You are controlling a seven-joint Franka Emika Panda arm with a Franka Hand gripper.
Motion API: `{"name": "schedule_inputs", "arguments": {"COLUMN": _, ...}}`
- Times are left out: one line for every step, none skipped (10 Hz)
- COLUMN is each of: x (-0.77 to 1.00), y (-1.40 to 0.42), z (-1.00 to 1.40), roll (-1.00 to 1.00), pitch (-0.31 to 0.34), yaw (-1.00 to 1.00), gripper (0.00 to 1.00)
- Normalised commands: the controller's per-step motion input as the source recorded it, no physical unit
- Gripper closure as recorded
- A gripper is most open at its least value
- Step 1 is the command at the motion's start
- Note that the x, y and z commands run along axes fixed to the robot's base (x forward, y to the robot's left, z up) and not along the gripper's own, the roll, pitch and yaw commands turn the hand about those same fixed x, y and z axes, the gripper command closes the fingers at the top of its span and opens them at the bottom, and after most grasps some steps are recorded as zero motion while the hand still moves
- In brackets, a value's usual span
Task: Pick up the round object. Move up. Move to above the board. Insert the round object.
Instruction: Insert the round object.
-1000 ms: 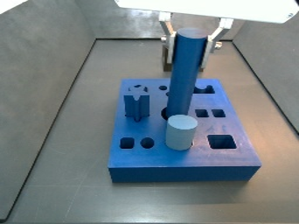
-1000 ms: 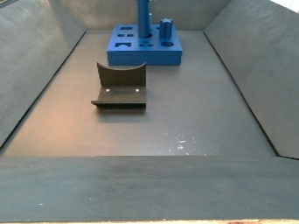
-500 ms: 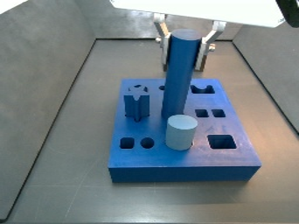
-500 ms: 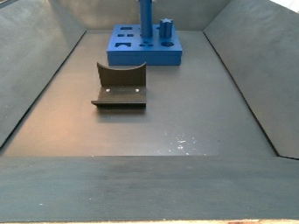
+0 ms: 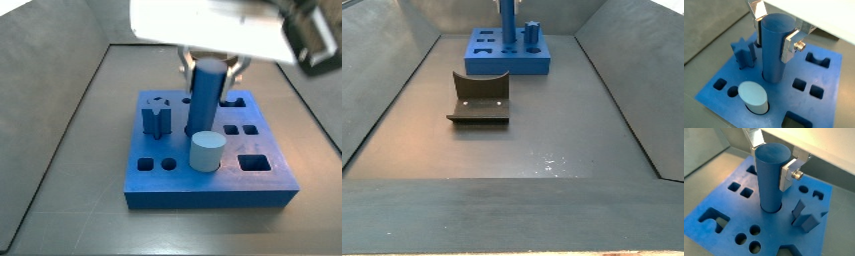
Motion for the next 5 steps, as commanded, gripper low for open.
{"name": "schedule_inputs", "arguments": {"x": 0.09, "y": -0.13, "z": -0.59, "roll": 0.09, "pitch": 0.0, "yaw": -0.11, "gripper": 1.0}}
{"name": "schedule_inputs", "arguments": {"x": 0.0, "y": -0.11, "z": -0.46, "roll": 0.05, "pitch": -0.034, "yaw": -0.09, "gripper": 1.0}}
{"name": "schedule_inputs", "arguments": {"x": 0.0, "y": 0.0, "z": -0.14, "roll": 0.0, "pitch": -0.149, "yaw": 0.01, "gripper": 1.0}}
{"name": "schedule_inputs", "arguments": {"x": -0.01, "y": 0.03, "z": 0.0, "roll": 0.0, "pitch": 0.0, "yaw": -0.01, "gripper": 1.0}}
{"name": "schedule_inputs", "arguments": {"x": 0.03, "y": 0.05, "z": 0.0, "roll": 0.0, "pitch": 0.0, "yaw": 0.02, "gripper": 1.0}}
